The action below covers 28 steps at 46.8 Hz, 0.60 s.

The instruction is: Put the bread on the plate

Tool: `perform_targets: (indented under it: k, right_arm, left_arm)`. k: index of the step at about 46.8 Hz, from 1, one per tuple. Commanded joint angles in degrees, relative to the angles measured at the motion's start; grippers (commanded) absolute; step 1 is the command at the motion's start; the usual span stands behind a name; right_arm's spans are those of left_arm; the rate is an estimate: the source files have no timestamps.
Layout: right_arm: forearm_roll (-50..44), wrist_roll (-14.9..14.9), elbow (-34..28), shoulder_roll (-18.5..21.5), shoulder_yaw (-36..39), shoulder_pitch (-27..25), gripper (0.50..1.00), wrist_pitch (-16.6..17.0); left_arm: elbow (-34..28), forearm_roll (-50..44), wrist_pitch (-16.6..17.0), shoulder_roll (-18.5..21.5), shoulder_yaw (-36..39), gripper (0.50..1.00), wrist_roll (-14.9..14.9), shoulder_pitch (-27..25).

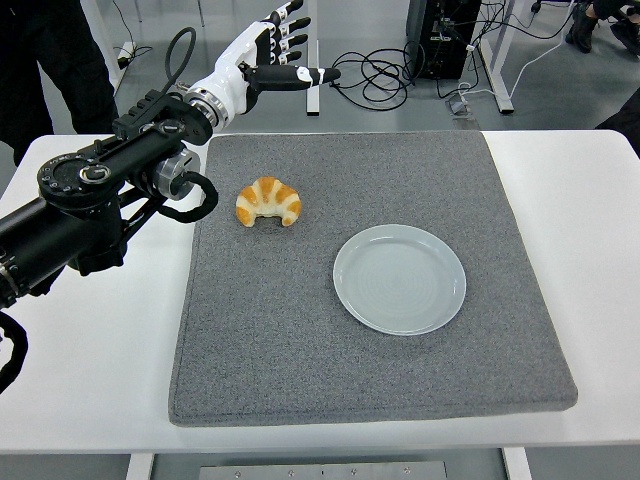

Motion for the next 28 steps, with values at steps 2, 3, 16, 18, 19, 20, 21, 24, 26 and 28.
perform_targets:
  k: [2,3,16,18,19,20,21,24,26,28]
  right_arm:
    - [0.0,0.0,0.02,0.0,0.0,0.0,1.0,0.0]
    - [0.0,0.0,0.02,0.0,0.0,0.0,1.0,0.0]
    - [0.0,0.0,0.02,0.0,0.0,0.0,1.0,0.0]
    - [0.0,0.0,0.02,0.0,0.0,0.0,1.0,0.0]
    - [0.0,0.0,-0.06,0.0,0.0,0.0,1.0,0.0]
    - [0.0,0.0,0.02,0.0,0.0,0.0,1.0,0.0]
    - [0.0,0.0,-0.06,0.0,0.0,0.0,1.0,0.0]
    - [0.0,0.0,0.02,0.0,0.0,0.0,1.0,0.0]
    - [0.0,0.0,0.02,0.0,0.0,0.0,1.0,0.0]
    - [0.0,0.0,-0.06,0.0,0.0,0.0,1.0,0.0]
  left_arm:
    - [-5.82,1.66,0.22,4.91,3.8,0.98,0.01,-0.37]
    - [-7.14,1.92,0.22,5.7,4.94,0.98,0.01,-0.55]
    - [-15.41,9.29,0.22,13.62,21.11,0.977,0.19,-6.52]
    - [-15.41,11.14,0.4,13.62,23.92,0.975,0.19,-7.23]
    - [-15.41,11.93,0.4,13.62,25.32,0.975,0.28,-7.49]
    - [-15.41,12.46,0.4,13.62,26.82,0.975,0.45,-7.75]
    - [-15.41,13.08,0.48,13.62,28.14,0.975,0.45,-7.84]
    - [-15.41,15.36,0.66,13.45,32.36,0.974,0.45,-8.28]
    - [-15.41,17.47,1.1,13.18,34.56,0.974,0.45,-8.55]
    - [-15.24,19.14,1.71,12.92,36.14,0.969,0.54,-8.55]
